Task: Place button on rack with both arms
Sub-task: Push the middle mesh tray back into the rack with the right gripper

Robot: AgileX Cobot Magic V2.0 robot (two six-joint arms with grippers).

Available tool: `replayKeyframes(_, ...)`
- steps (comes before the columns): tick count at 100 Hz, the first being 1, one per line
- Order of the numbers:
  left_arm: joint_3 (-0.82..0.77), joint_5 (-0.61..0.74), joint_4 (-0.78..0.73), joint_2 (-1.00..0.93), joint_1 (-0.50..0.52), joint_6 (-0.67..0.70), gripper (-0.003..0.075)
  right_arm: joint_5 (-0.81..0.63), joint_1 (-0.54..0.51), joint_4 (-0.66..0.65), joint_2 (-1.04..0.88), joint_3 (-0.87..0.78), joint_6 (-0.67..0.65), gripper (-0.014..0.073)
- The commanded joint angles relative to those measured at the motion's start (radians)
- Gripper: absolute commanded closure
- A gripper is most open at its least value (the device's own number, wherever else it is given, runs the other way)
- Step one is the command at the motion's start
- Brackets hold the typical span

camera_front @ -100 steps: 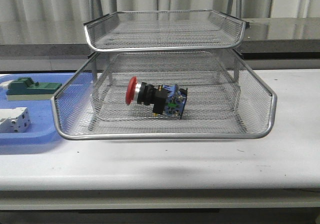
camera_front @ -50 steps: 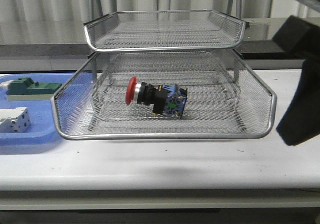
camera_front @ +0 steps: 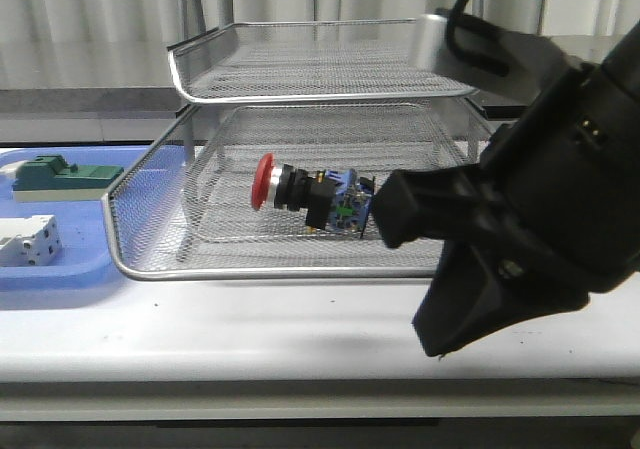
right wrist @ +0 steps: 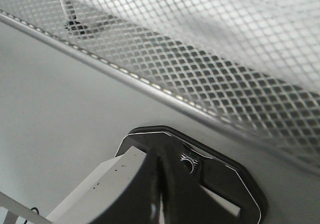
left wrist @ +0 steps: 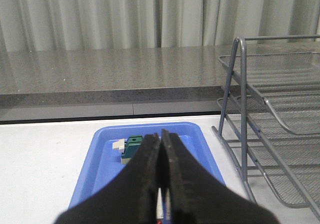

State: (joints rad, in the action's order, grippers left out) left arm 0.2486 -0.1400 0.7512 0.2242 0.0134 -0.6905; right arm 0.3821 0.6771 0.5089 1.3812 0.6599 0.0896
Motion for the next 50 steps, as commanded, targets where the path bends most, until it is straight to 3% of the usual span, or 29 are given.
replayKeyframes(1,0.025,0.057,0.015,0.007,0.002,0.006,0.0741,-0.086,0.022,0.020,0.003,0.018,0.004,0.0651)
replayKeyframes(50,0.025,0.057,0.015,0.007,0.002,0.006,0.0741,-0.314,0.006,0.019,0.047,0.024,0.011,0.0651)
